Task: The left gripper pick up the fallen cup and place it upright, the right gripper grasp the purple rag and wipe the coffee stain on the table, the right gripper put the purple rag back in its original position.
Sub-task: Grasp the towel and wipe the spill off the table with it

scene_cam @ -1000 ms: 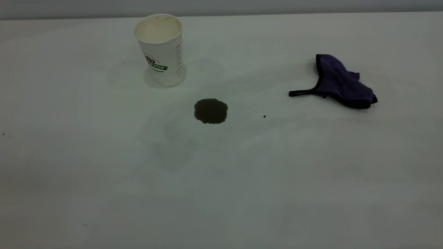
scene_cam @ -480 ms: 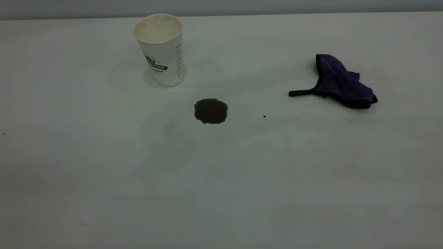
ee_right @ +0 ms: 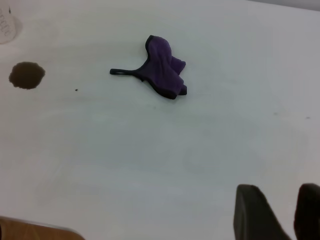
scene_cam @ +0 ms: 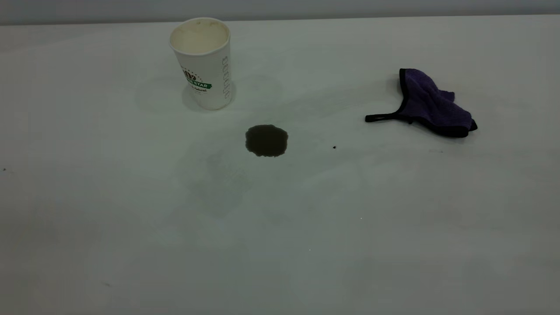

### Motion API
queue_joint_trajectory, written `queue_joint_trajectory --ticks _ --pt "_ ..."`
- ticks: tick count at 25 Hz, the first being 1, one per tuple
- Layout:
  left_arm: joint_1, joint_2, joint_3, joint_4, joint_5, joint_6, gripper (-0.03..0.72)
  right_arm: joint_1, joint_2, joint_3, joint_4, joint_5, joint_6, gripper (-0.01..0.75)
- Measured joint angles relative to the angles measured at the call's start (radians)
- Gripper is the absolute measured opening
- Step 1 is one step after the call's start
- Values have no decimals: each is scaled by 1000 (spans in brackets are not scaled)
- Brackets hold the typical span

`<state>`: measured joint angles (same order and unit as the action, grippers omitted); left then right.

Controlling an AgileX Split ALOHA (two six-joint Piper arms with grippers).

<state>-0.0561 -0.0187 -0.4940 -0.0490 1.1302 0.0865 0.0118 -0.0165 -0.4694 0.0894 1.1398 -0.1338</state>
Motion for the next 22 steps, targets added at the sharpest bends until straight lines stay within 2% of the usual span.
queue_joint_trajectory --ticks 4,9,13,16,22 --pt "0 0 0 0 0 0 382 0 68 -38 -4 -11 49 299" --pt "0 0 0 0 0 0 382 0 411 -132 -44 -115 71 517" --pt "0 0 0 0 0 0 382 0 729 -194 -62 -281 71 694" --pt "0 0 0 0 0 0 382 0 952 -240 -60 -384 63 726" --pt "0 0 0 0 0 0 382 3 1338 -345 -7 -507 -26 728"
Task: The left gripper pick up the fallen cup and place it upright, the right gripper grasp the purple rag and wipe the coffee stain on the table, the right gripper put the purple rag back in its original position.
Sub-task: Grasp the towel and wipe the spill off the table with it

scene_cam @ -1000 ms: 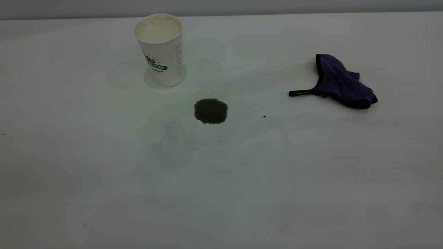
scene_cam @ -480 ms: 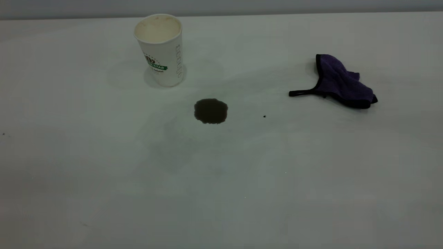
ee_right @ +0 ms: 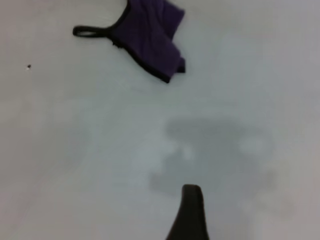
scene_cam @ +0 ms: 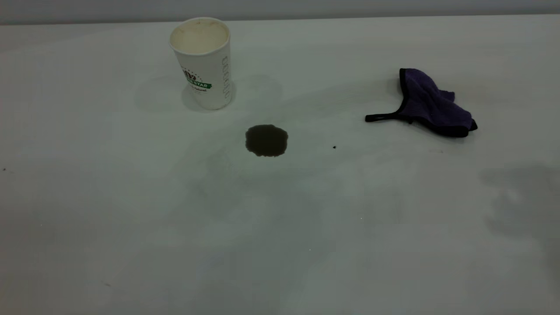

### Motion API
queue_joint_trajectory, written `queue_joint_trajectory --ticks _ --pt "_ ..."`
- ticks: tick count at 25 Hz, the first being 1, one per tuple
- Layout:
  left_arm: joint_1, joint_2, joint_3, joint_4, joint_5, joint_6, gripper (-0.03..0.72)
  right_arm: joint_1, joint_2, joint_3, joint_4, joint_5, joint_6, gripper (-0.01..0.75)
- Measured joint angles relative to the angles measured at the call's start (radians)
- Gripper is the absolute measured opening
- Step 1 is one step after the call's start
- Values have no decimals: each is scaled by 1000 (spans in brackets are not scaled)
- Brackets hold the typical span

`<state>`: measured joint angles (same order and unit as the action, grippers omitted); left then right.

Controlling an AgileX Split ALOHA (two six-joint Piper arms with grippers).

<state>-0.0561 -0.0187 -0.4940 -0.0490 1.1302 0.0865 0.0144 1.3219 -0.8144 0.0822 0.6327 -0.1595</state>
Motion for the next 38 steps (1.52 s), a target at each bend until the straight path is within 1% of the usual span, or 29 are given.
queue_joint_trajectory --ticks 2,7,13,21,31,33,35,36,38 --pt "0 0 0 0 0 0 382 10 120 -39 18 -38 -42 728" --pt "0 0 0 0 0 0 382 62 384 -157 32 -82 -107 728" --pt "0 0 0 0 0 0 382 115 644 -287 34 -160 -148 728" --pt "0 0 0 0 0 1 382 116 890 -447 36 -202 -178 728" --pt "0 0 0 0 0 1 382 116 1124 -694 32 -225 -235 705" --pt "0 0 0 0 0 1 382 116 1158 -738 24 -226 -248 691" --pt "0 0 0 0 0 1 382 116 1180 -764 12 -226 -253 659" --pt "0 0 0 0 0 1 382 116 1187 -772 11 -225 -255 637" --pt "0 0 0 0 0 1 382 117 1195 -777 14 -222 -255 551"
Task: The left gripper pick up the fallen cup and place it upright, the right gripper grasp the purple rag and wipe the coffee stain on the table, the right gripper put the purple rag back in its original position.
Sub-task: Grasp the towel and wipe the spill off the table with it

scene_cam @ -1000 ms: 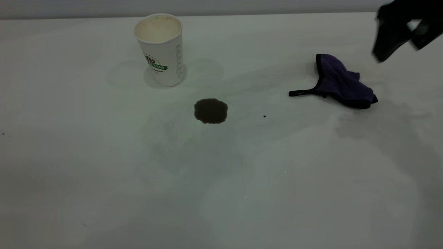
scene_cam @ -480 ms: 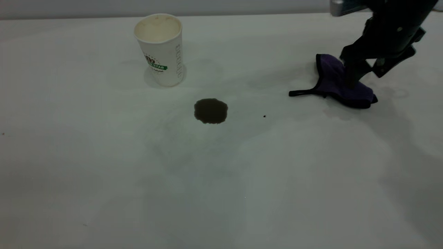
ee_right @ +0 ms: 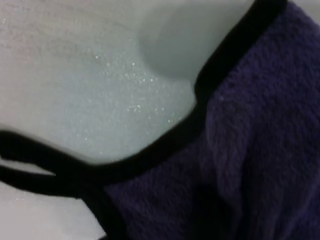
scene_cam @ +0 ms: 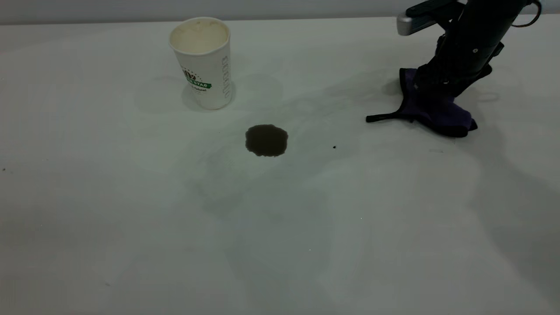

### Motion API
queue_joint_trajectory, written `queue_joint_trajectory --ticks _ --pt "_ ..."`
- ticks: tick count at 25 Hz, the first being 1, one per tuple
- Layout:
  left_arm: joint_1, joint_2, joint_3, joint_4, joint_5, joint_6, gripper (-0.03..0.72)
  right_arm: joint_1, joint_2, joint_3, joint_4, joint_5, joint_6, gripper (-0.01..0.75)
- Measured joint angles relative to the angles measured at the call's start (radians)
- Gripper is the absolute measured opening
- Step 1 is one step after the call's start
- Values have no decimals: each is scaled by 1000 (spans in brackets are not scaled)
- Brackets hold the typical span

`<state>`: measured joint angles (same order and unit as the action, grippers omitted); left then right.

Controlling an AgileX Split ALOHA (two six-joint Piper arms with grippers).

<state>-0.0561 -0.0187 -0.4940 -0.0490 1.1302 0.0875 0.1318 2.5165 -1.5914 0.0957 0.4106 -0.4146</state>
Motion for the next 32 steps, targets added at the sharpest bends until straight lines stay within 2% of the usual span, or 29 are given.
queue_joint_trajectory --ticks 2,6,7,10,16,21,27,32 --pt "0 0 0 0 0 0 382 5 4 -5 20 4 0 432" --pt "0 0 0 0 0 0 382 35 11 -8 89 6 -2 142" --pt "0 0 0 0 0 -1 382 49 11 -8 111 6 -4 108" --pt "0 0 0 0 0 -1 382 109 11 -8 152 3 -5 105" --pt "0 0 0 0 0 -1 382 280 20 -23 212 -17 -6 105" --pt "0 0 0 0 0 -1 382 390 86 -159 240 8 -4 105" --pt "0 -1 0 0 0 -1 382 452 182 -370 256 105 -4 105" --pt "0 -1 0 0 0 -1 382 490 214 -447 270 212 -2 105"
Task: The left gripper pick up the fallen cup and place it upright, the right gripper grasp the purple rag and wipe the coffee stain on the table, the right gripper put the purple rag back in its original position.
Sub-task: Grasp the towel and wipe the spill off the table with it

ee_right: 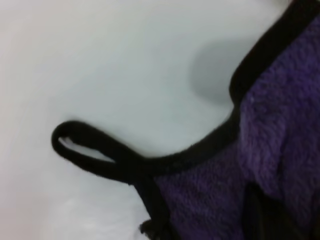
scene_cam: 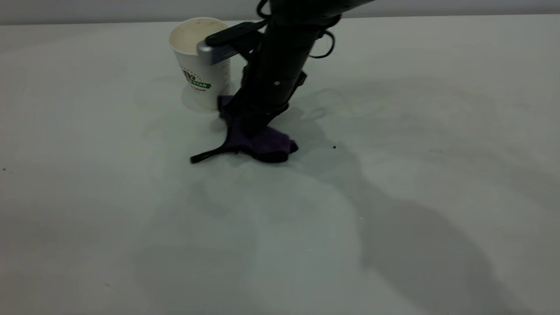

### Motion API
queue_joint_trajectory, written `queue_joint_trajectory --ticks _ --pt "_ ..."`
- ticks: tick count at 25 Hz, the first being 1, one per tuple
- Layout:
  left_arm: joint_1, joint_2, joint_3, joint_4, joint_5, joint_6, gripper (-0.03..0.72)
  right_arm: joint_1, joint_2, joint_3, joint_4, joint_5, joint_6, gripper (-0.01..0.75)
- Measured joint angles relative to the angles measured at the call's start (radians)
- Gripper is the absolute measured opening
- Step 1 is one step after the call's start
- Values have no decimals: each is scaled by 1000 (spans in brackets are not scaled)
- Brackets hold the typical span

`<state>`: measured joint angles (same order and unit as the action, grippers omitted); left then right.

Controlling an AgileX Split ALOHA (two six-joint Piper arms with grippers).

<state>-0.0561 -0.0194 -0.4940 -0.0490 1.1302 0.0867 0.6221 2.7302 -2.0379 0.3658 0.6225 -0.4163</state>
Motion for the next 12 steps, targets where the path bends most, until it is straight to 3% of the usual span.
queue_joint_trajectory --ticks 7,12 --pt "0 0 0 0 0 0 382 15 1 -12 -41 250 123 105" --pt "0 0 1 0 0 0 382 6 -4 -17 -273 287 395 105"
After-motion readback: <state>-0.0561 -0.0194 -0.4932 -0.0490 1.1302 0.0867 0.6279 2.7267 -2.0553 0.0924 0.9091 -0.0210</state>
